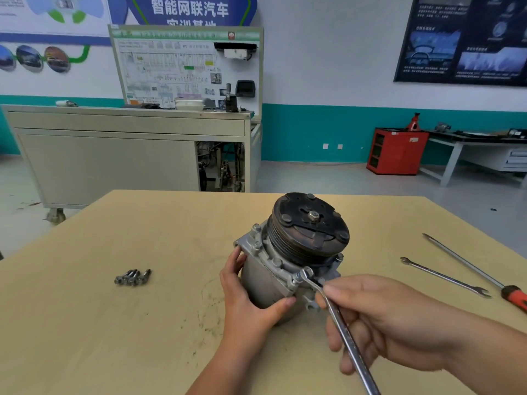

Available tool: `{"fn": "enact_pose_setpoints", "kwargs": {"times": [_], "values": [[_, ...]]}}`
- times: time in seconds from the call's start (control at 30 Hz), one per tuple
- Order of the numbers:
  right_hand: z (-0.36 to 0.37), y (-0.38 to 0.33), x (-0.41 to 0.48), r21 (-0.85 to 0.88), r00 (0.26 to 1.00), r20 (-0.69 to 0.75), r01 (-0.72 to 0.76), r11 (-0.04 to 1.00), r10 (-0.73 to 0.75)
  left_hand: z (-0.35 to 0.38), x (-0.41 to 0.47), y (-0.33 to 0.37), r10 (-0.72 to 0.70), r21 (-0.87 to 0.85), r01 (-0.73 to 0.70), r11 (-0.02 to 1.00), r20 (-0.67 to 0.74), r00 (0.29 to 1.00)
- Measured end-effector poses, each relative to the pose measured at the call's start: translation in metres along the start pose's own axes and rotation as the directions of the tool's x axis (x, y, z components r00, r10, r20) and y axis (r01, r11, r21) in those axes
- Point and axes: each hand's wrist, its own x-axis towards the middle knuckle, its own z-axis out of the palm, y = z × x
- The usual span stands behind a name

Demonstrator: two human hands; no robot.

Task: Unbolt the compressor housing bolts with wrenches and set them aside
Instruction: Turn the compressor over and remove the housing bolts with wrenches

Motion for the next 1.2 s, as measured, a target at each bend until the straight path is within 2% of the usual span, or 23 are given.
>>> {"fn": "enact_pose_setpoints", "kwargs": {"times": [0.07, 0.17, 0.2, 0.27, 0.3, 0.37, 0.4, 0.43, 0.47, 0.5, 0.57, 0.63, 0.7, 0.83, 0.97, 1.03, 1.07, 1.13, 1.2], "values": [[0.004, -0.002, 0.004, 0.015, 0.999, -0.037, 0.016, 1.000, -0.015, 0.000, 0.000, 0.000, 0.003, 0.006, -0.003, 1.000, 0.001, 1.000], [0.009, -0.003, 0.008, -0.021, 1.000, -0.013, -0.013, 1.000, 0.013, 0.000, 0.000, 0.000, 0.010, 0.003, -0.010, 1.000, 0.002, 1.000], [0.007, -0.006, 0.007, -0.076, 0.999, -0.011, -0.046, 0.996, 0.045, 0.000, 0.000, 0.000, 0.011, 0.005, -0.011, 1.000, 0.002, 1.000], [-0.005, -0.017, 0.006, -0.345, 0.994, -0.088, -0.099, 0.933, 0.073, 0.000, 0.000, 0.000, 0.015, 0.003, -0.015, 1.000, 0.004, 1.000], [-0.012, -0.025, 0.005, -0.527, 0.988, -0.149, -0.104, 0.843, 0.029, 0.000, 0.001, 0.000, 0.013, -0.001, -0.013, 1.000, 0.007, 1.000], [-0.024, -0.041, 0.003, -0.822, 0.974, -0.191, -0.093, 0.561, -0.119, -0.001, 0.000, 0.000, 0.010, -0.005, -0.010, 1.000, 0.014, 1.000], [-0.029, -0.046, 0.002, -0.900, 0.964, -0.183, -0.086, 0.428, -0.193, -0.001, 0.000, 0.000, 0.008, -0.003, -0.008, 1.000, 0.018, 1.000], [-0.031, -0.048, 0.003, -0.931, 0.955, -0.174, -0.079, 0.357, -0.240, -0.001, 0.000, 0.000, 0.005, -0.003, -0.005, 1.000, 0.021, 1.000], [-0.033, -0.045, 0.003, -0.935, 0.956, -0.165, -0.073, 0.346, -0.244, -0.001, -0.001, 0.001, 0.000, -0.006, 0.000, 1.000, 0.023, 1.000], [-0.035, -0.040, 0.002, -0.904, 0.966, -0.160, -0.060, 0.422, -0.204, -0.001, -0.001, 0.001, -0.004, -0.010, 0.004, 1.000, 0.022, 1.000], [-0.035, -0.029, 0.000, -0.729, 0.994, -0.105, -0.056, 0.683, -0.031, -0.002, 0.000, 0.000, -0.004, -0.011, 0.004, 1.000, 0.019, 1.000], [-0.030, -0.020, -0.005, -0.507, 0.998, -0.004, -0.058, 0.860, 0.064, -0.001, 0.000, 0.000, -0.006, -0.006, 0.006, 1.000, 0.023, 1.000], [-0.024, -0.010, -0.004, -0.380, 0.998, 0.033, -0.032, 0.924, 0.048, -0.001, 0.000, 0.000, -0.004, -0.007, 0.004, 1.000, 0.021, 1.000], [-0.003, -0.001, 0.004, -0.151, 0.999, 0.012, -0.034, 0.988, 0.037, -0.001, -0.001, 0.001, 0.000, -0.009, 0.000, 1.000, 0.010, 1.000], [0.007, -0.007, 0.010, -0.079, 0.999, 0.036, -0.038, 0.996, 0.041, -0.001, 0.000, 0.001, -0.001, -0.003, 0.001, 1.000, 0.011, 1.000], [0.001, -0.014, 0.010, -0.182, 0.995, 0.028, -0.088, 0.979, 0.094, -0.001, 0.000, 0.000, 0.000, -0.003, 0.000, 1.000, 0.015, 1.000], [-0.006, -0.019, 0.009, -0.304, 0.993, -0.012, -0.117, 0.945, 0.119, -0.001, 0.000, 0.000, -0.002, -0.006, 0.002, 1.000, 0.018, 1.000], [-0.019, -0.033, 0.007, -0.621, 0.988, -0.131, -0.144, 0.771, 0.079, -0.001, 0.000, 0.001, -0.010, -0.007, 0.010, 1.000, 0.022, 1.000], [-0.029, -0.043, 0.007, -0.841, 0.977, -0.200, -0.131, 0.525, -0.076, -0.001, 0.000, 0.000, -0.011, -0.005, 0.011, 1.000, 0.022, 1.000]]}}
